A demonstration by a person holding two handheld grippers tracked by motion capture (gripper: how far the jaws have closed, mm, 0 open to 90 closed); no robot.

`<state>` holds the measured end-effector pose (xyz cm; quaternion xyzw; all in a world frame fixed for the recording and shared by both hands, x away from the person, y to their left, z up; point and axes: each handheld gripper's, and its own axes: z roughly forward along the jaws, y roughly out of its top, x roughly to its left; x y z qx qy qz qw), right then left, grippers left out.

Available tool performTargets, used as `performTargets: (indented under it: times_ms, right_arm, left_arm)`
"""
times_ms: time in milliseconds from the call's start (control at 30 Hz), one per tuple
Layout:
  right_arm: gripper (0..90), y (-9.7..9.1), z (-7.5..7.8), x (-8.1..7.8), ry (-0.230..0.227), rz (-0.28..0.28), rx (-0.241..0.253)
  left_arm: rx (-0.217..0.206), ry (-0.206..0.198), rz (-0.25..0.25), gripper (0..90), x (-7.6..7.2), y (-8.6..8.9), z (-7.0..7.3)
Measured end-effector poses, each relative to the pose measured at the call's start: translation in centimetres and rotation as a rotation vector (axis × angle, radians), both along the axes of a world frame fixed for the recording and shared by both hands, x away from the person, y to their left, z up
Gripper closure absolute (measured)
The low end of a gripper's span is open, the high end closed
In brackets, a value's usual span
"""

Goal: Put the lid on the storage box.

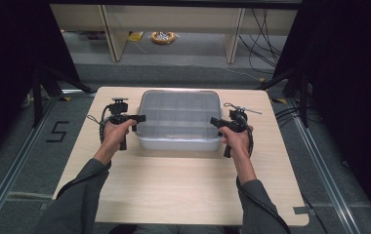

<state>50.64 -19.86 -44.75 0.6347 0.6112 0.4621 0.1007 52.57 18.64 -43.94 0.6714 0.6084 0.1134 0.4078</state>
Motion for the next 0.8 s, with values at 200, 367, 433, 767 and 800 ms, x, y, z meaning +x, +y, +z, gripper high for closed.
performTargets:
  times_ms: [200, 367, 433, 767, 800]
  right_arm:
    - [50.9, -0.8, 0.3, -0.1, -0.036, 0.012, -0.038]
    - [49.0, -1.3, 1.3, -0.5, 0.008, -0.035, -0.02]
    - [49.3, -2.0, 1.0, -0.4, -0.025, -0.024, -0.059]
    - [48.3, -2.8, -0.5, 1.5, -0.041, -0.033, -0.03]
    - [49.0, -2.3, -0.1, 1.5, 0.017, -0.062, 0.033]
  left_arm:
    - [0.019, -0.001, -0.013, 52.5, -0.1, -0.3, 0.2]
    - [-0.011, 0.027, -0.019, 49.7, 0.2, -0.2, -0.4]
    - [-0.029, 0.023, -0.015, 49.0, 0.3, -0.1, -0.5]
    - [-0.099, -0.004, 0.052, 44.2, 1.3, 0.2, 0.0]
    - [-0.109, -0.004, 0.06, 44.0, 1.4, 0.3, 0.0]
